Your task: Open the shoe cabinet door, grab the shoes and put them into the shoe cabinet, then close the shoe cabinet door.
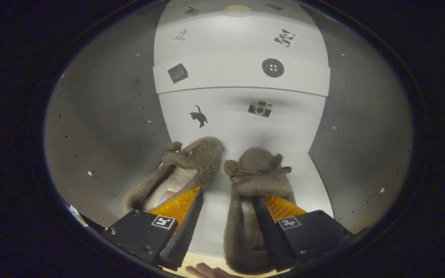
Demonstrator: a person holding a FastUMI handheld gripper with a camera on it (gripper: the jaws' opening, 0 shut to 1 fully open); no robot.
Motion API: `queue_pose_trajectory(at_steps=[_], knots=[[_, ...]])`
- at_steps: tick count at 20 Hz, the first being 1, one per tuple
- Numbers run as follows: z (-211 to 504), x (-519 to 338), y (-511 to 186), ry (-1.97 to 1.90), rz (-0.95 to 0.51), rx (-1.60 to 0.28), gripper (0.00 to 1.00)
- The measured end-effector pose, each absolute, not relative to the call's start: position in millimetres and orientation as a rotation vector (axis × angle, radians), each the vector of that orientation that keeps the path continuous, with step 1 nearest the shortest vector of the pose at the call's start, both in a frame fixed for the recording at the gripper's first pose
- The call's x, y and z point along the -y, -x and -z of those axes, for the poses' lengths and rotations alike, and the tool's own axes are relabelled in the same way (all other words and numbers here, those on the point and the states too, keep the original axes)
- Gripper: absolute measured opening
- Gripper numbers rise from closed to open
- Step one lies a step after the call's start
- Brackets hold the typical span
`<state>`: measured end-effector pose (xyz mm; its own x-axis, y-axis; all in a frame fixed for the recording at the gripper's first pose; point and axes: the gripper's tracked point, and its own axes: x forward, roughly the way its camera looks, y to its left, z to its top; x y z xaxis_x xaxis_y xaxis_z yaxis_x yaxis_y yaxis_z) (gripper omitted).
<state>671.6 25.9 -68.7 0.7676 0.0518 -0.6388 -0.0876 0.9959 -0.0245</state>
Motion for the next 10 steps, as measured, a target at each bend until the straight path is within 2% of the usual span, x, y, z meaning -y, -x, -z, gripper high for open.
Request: queue_pose_trajectory(at_steps=[4,10], knots=[[44,-33,-664,0.057,-0.086,-0.621,0.82],[-2,-37,-617,0.058,-0.099,-0.537,0.82]])
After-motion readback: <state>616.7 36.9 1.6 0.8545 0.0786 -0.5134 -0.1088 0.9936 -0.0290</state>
